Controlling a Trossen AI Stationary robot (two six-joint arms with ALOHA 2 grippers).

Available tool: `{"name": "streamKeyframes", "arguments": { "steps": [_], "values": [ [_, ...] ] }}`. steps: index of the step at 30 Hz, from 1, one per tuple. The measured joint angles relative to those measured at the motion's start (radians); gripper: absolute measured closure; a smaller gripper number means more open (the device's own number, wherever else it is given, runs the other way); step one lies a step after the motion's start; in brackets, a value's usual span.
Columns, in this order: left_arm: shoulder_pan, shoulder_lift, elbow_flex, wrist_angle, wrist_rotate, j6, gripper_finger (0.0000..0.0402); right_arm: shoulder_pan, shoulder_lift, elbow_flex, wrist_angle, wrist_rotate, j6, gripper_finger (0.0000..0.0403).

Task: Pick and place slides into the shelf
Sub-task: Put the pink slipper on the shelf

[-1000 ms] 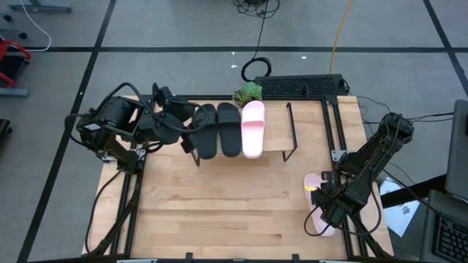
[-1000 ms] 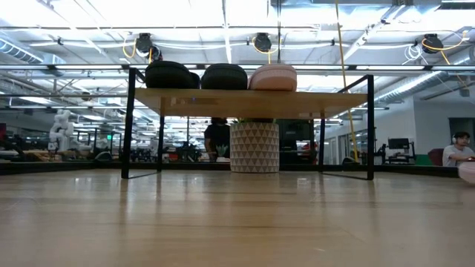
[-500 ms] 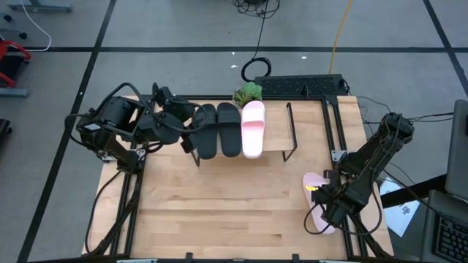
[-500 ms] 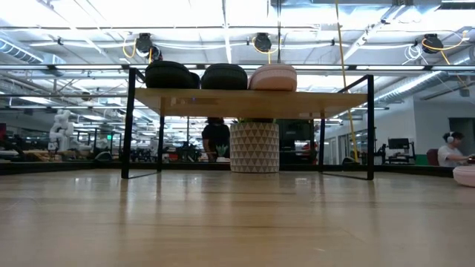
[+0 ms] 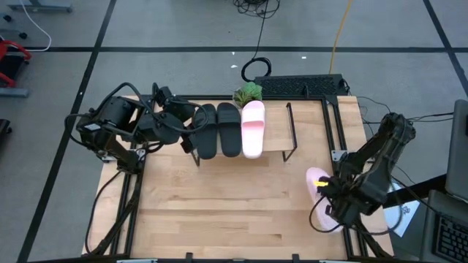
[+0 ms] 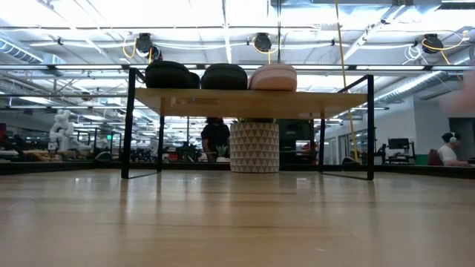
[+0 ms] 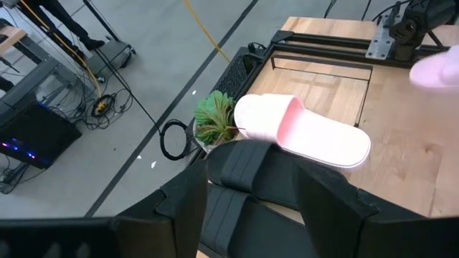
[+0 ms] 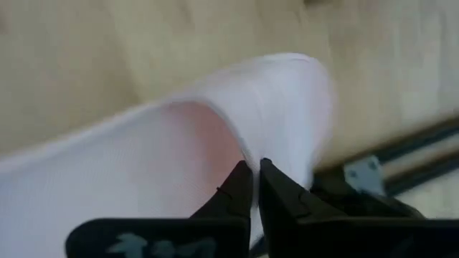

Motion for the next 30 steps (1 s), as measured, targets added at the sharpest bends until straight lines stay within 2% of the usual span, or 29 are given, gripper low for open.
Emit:
{"name": "streamKeyframes", "arguments": {
  "steps": [4,7,19,24,30],
  "values": [
    [0.000,0.000,0.000,0.000,-0.001,0.000,0.0197,-0.034,-0.001,0.162,0.012,0.147,0.017,0.0402],
    [0.000,0.000,0.000,0.000,-0.001,0.000,0.0197,-0.099,0.018,0.251,0.010,0.258,-0.046,0.0402],
    [0.000,0.000,0.000,-0.012,0.007,0.013,0.0197,-0.501,0.112,0.451,0.011,0.587,-0.567,0.0402],
    [0.000,0.000,0.000,-0.012,0.013,0.028,0.0197,-0.686,0.143,0.462,0.008,0.617,-0.713,0.0402],
    [0.000,0.000,0.000,-0.012,0.012,0.036,0.0197,-0.825,0.186,0.462,0.096,0.597,-0.880,0.0403]
  ]
}}
